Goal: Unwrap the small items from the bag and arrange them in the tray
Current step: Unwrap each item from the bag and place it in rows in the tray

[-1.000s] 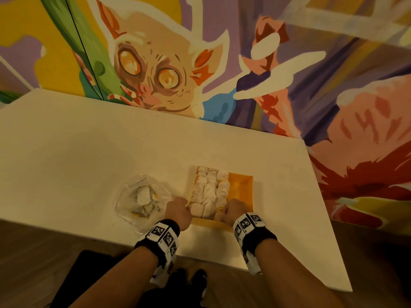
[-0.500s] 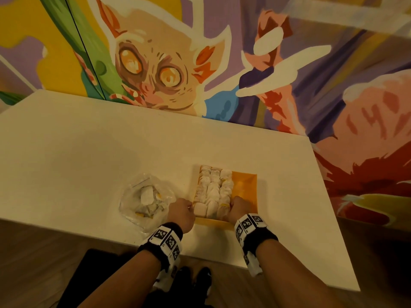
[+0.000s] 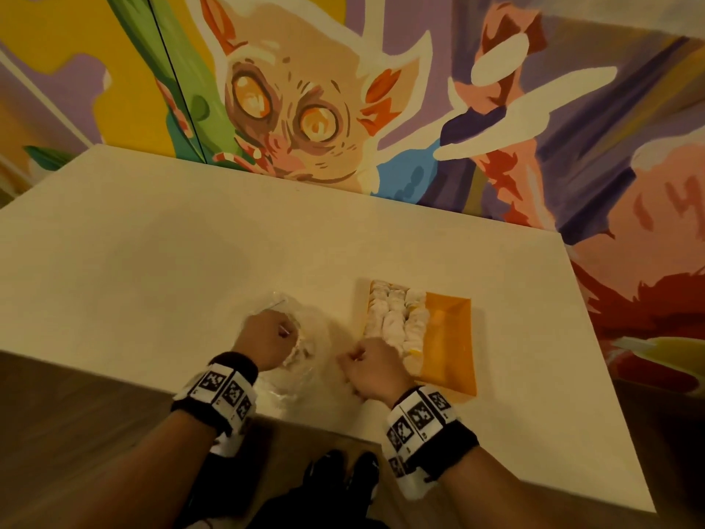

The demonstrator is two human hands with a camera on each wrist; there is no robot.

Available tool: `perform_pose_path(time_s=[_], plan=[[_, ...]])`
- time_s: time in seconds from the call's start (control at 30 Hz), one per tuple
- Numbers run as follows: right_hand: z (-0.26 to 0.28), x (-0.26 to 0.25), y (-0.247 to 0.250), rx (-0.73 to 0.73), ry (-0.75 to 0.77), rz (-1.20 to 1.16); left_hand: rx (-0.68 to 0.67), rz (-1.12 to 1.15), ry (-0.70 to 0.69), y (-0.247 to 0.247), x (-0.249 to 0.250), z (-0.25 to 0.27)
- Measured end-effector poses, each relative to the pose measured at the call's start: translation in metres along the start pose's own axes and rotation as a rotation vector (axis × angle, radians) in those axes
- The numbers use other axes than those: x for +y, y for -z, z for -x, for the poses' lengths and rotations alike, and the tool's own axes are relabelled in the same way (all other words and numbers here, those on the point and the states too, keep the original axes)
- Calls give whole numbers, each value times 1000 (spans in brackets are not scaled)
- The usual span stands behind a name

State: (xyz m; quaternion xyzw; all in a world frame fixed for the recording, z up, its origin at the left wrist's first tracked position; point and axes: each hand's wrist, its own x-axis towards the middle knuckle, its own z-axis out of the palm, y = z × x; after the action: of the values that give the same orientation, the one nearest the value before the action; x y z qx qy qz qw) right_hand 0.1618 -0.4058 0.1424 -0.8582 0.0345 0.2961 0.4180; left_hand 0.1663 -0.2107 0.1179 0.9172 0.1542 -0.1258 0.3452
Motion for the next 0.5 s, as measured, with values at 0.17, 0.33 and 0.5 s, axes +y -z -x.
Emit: perform_pose_path(time_s=[0.17,0.33,0.5], plan=[[-6,-5,-63,-261,-207,-222,-270,-479,46,11,-28,-16],[-45,16,-112,-27,-278,-242,-372,-533,20,1,-29,-19],[-47,10,-111,14,-347,-497,-432,-422,-10,2,-41,-24]])
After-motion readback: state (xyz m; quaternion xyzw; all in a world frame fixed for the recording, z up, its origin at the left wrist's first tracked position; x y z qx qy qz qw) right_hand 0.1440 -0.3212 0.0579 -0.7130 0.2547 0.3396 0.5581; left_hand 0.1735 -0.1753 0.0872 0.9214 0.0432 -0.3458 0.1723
